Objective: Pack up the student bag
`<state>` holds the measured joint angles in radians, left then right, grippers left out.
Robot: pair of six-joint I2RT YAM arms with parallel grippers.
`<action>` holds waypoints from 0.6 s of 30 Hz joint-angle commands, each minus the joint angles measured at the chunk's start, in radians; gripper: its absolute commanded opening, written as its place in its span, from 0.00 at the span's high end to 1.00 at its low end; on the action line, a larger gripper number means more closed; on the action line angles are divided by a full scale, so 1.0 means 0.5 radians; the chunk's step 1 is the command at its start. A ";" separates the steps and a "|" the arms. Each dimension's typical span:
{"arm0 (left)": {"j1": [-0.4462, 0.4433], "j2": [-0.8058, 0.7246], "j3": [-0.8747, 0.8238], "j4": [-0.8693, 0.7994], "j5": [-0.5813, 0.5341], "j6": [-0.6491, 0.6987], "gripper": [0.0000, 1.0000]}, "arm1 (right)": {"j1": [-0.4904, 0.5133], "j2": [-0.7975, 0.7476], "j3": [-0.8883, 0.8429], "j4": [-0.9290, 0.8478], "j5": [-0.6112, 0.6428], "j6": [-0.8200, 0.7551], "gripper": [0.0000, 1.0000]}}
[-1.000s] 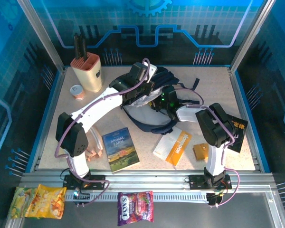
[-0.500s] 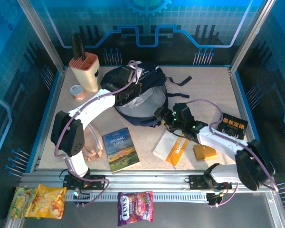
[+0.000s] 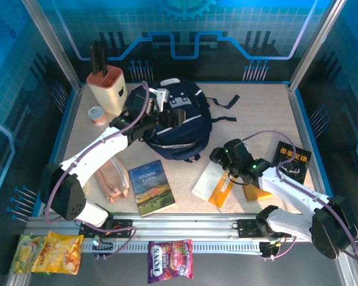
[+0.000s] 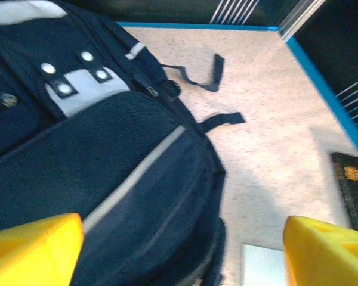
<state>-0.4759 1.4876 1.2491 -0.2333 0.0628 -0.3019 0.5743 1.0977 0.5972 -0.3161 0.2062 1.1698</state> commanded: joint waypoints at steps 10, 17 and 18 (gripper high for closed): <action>0.004 -0.049 -0.090 0.039 0.328 -0.069 0.01 | -0.190 0.372 -0.097 0.211 -0.290 0.051 0.19; -0.008 0.000 -0.075 0.007 0.389 -0.108 0.01 | -0.380 0.563 -0.032 0.278 -0.337 -0.116 0.20; -0.016 0.011 -0.072 0.003 0.397 -0.115 0.01 | -0.416 0.591 -0.007 0.282 -0.333 -0.167 0.20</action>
<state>-0.4767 1.4826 1.2144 -0.2337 0.2192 -0.3386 0.4095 1.3502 0.5747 -0.1799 0.0391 1.1519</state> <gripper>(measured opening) 0.992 0.801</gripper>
